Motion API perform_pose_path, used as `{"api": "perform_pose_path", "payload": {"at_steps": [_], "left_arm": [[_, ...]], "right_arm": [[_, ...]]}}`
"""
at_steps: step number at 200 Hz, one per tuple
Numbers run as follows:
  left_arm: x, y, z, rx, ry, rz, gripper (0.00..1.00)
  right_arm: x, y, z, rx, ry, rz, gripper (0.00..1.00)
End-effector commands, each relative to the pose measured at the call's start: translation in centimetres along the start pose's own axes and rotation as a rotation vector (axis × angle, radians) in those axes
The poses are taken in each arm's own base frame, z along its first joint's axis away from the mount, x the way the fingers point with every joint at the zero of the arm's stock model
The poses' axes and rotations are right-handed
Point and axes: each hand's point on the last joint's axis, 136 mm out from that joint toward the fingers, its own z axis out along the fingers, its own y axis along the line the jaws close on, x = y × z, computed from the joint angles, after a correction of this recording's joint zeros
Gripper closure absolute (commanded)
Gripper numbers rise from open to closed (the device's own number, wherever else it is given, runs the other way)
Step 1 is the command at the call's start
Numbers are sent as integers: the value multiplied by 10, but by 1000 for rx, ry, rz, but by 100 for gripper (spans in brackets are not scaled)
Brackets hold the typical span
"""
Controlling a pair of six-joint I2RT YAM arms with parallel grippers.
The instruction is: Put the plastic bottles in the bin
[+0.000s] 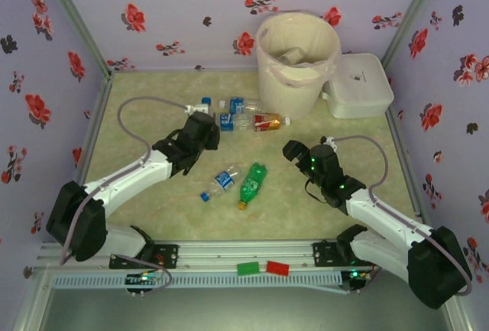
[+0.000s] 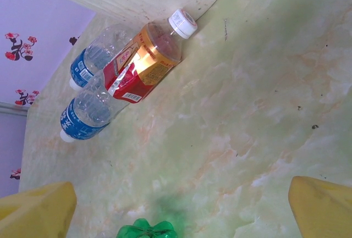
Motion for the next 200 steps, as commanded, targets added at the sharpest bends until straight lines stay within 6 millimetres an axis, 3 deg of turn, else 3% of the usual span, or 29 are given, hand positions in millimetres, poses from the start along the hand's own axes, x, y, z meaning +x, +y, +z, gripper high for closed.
{"api": "perform_pose_path", "payload": {"at_steps": [1, 32, 78, 148, 200], "left_arm": [[-82, -33, -29, 135, -201, 69, 57], [-154, -86, -55, 330, -346, 144, 57], [-220, -149, -62, 523, -455, 242, 57], [-272, -213, -22, 674, -523, 255, 55], [-286, -239, 31, 730, -548, 178, 55]], "right_arm": [[-7, 3, -3, 9, -28, 2, 0], [-7, 6, -4, -5, -24, 4, 0], [-4, -2, -8, -11, -41, 34, 0], [-6, -6, -18, -15, -62, 37, 0], [-10, -2, -27, -38, -73, 47, 1]]}}
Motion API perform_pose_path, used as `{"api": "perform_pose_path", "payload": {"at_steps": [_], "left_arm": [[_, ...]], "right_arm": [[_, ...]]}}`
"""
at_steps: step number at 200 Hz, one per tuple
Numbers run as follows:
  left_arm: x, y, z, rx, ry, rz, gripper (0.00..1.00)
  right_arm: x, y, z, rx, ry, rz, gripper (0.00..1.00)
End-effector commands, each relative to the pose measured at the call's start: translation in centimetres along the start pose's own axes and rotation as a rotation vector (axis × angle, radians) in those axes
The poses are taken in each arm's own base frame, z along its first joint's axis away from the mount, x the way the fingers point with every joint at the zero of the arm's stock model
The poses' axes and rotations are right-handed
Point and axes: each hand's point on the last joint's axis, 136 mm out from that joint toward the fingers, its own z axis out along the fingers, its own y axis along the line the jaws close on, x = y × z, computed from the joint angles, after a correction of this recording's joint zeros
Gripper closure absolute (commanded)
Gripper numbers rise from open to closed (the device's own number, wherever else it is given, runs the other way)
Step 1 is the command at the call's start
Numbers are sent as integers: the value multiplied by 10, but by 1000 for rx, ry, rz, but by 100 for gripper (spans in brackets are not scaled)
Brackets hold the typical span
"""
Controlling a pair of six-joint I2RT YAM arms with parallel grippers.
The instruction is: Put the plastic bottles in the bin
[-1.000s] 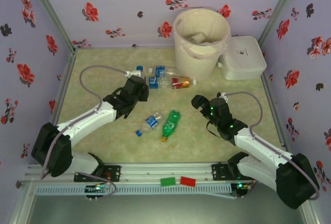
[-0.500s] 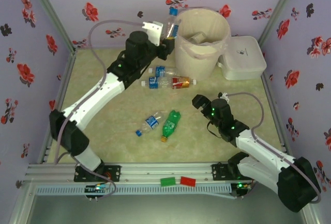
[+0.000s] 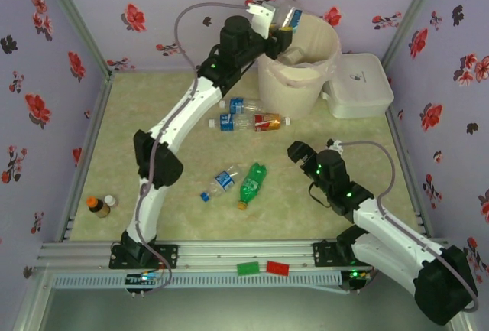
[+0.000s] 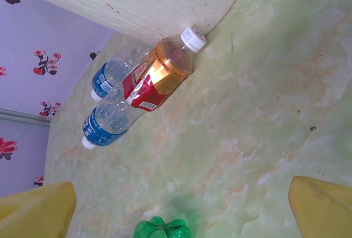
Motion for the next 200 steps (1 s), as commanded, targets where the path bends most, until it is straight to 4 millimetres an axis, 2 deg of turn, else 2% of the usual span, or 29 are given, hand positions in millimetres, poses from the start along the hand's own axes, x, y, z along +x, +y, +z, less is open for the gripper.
{"api": "perform_pose_path", "payload": {"at_steps": [1, 52, 69, 82, 104, 114, 152, 166, 171, 185, 189, 200], "left_arm": [[5, 4, 16, 34, -27, -42, 55], [32, 19, 40, 23, -77, -123, 55], [38, 22, 44, 23, -83, -148, 53], [39, 23, 45, 24, -87, -161, 42], [33, 23, 43, 22, -97, -176, 11], [28, 22, 41, 23, -103, -181, 2], [-8, 13, 18, 32, -126, -165, 0], [-27, 6, 2, 44, -144, -150, 0], [-26, 5, -2, 45, -138, -148, 0], [-42, -2, -22, 59, -175, -133, 0], [-40, -2, -26, 59, -174, -132, 0], [-51, -7, -45, 66, -202, -122, 0]], "right_arm": [[-2, -5, -5, 17, -21, 10, 0], [-6, -6, -18, 15, -37, 12, 0], [-6, -8, -22, 18, -39, 12, 0], [-7, -9, -24, 17, -42, 14, 0], [-9, -9, -28, 15, -52, 19, 0], [-9, -9, -28, 13, -55, 19, 0], [-5, -9, -24, 20, -42, 33, 0], [-2, -7, -21, 21, -30, 33, 0], [-1, -5, -21, 19, -26, 31, 0], [3, -2, -17, 21, -11, 22, 0], [4, -1, -16, 23, -6, 18, 0], [8, 3, -14, 24, 8, 6, 0]]}}
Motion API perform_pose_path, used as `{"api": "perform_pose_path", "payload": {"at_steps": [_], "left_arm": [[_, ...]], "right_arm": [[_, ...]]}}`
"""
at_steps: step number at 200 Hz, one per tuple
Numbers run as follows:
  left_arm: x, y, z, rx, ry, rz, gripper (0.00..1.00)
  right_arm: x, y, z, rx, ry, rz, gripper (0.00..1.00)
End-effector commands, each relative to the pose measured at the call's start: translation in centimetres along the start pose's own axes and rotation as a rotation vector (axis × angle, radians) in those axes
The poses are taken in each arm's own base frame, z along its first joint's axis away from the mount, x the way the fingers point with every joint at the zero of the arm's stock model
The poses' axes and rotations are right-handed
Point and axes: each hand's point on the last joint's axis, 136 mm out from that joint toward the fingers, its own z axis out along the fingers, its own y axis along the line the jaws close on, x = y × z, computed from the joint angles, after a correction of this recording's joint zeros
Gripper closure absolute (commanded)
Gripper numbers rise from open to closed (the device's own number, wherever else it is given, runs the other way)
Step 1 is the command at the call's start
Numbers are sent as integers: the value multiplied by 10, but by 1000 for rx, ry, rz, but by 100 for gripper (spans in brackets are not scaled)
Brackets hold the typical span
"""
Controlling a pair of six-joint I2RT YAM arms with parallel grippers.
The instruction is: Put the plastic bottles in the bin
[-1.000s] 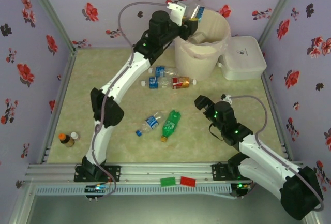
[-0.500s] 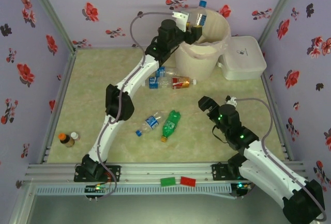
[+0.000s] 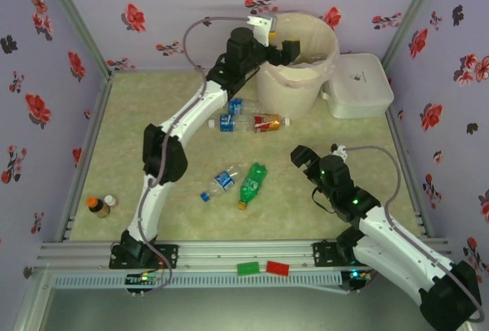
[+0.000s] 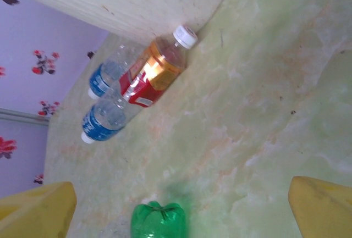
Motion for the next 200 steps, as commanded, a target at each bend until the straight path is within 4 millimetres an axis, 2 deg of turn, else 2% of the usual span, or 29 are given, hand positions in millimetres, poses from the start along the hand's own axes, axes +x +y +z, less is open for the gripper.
{"api": "perform_pose_path", "payload": {"at_steps": [1, 21, 36, 52, 69, 85, 121, 156, 200], "left_arm": [[-90, -39, -58, 75, -215, 69, 0], [-98, -48, -95, 82, -249, 87, 0], [-94, -51, -122, 76, -245, 105, 0], [-85, -53, -152, 61, -224, 124, 0], [-66, -51, -180, 38, -171, 142, 0], [-43, -45, -206, 2, -120, 148, 0], [20, -13, -259, -155, -25, 98, 0], [92, 19, -303, -294, 82, -6, 0], [188, 46, -349, -418, 265, -148, 0]], "right_arm": [[0, 10, 3, -7, -6, 0, 0], [9, 19, 7, -2, 30, -31, 0], [20, 25, 10, 5, 67, -55, 0], [32, 33, 14, 9, 104, -81, 0], [47, 43, 19, 15, 140, -114, 0], [62, 52, 28, 23, 173, -145, 0], [102, 69, 46, 63, 268, -195, 0], [136, 59, 55, 163, 337, -228, 0], [142, 42, 54, 270, 313, -269, 0]]}}
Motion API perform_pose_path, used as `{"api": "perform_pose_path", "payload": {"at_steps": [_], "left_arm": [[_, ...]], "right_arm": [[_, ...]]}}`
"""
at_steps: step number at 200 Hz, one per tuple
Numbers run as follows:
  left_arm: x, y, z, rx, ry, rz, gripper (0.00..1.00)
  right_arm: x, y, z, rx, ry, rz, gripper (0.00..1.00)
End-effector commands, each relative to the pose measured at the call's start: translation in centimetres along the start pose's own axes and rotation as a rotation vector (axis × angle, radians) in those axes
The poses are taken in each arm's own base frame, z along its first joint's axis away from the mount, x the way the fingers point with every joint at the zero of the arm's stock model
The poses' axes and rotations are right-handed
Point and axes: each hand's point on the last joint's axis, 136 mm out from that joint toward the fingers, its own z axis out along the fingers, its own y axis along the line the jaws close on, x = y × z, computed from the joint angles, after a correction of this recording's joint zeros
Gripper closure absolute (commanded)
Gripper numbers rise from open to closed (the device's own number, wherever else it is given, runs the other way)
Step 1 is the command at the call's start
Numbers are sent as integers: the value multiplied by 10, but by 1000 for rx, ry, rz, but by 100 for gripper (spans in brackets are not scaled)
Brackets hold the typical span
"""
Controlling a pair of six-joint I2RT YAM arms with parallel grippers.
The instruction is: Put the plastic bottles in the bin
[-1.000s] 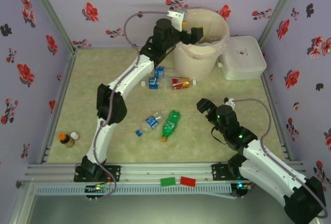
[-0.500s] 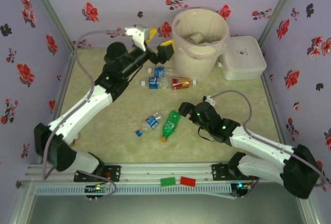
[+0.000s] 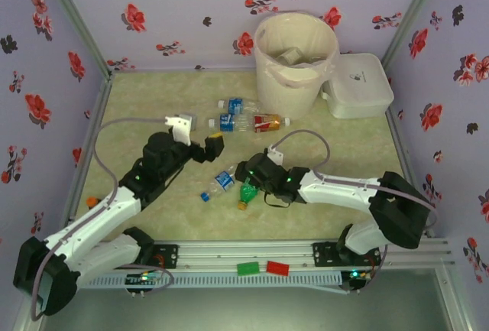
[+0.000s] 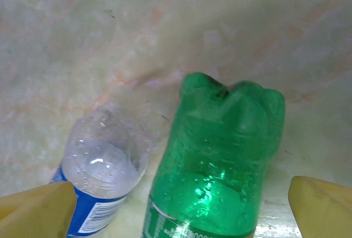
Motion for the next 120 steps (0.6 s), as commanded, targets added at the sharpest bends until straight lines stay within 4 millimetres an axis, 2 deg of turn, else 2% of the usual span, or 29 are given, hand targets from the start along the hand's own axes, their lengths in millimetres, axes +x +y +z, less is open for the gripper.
{"api": "perform_pose_path", "payload": {"at_steps": [1, 28, 49, 56, 59, 65, 120], "left_arm": [[45, 28, -10, -101, 86, -105, 0], [86, 47, -24, -162, 138, -188, 0], [99, 60, -36, -218, 123, -233, 0], [91, 60, -40, -217, 90, -245, 0], [101, 64, -41, -229, 103, -247, 0], [103, 67, -43, -237, 93, -254, 0], [97, 68, -40, -252, 80, -246, 0]], "right_arm": [[-4, -13, -2, 93, -48, 20, 0], [1, -22, 2, 118, -52, 41, 0], [5, -25, 7, 127, -45, 51, 2], [6, -25, 9, 126, -43, 50, 3], [7, -25, 10, 127, -40, 49, 3], [7, -23, 13, 124, -37, 49, 3], [23, -19, 36, 117, 18, 78, 6]]}}
